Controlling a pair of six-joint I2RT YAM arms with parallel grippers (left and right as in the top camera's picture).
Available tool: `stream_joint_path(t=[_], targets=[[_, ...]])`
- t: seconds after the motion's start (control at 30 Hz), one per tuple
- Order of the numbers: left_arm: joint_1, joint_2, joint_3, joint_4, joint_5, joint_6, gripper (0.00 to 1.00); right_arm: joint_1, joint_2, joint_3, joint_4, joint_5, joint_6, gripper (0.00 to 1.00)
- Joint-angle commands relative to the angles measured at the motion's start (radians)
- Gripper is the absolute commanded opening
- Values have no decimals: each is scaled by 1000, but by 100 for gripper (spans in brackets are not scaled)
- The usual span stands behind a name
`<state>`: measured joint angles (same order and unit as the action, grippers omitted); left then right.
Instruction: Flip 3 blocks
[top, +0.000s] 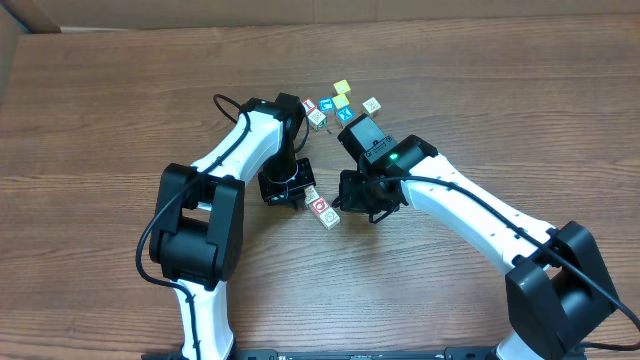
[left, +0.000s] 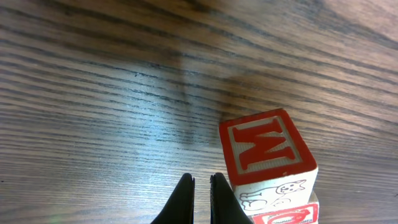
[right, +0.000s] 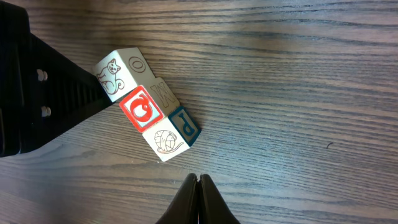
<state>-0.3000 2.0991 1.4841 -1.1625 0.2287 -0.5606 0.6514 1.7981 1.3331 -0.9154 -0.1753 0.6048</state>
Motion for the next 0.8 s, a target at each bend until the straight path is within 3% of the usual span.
stream_joint_path(t=[0.0,0.6,0.77], targets=[[-10,8,-4,0,9,-31,4,4,-16,-3,5,10,-7,4],[-13,-21,4,-42,-4,-31,4,4,-16,-3,5,10,-7,4],[-14,-157,6,-4,-151,-92,4,4,-16,-3,8,10,-7,4]])
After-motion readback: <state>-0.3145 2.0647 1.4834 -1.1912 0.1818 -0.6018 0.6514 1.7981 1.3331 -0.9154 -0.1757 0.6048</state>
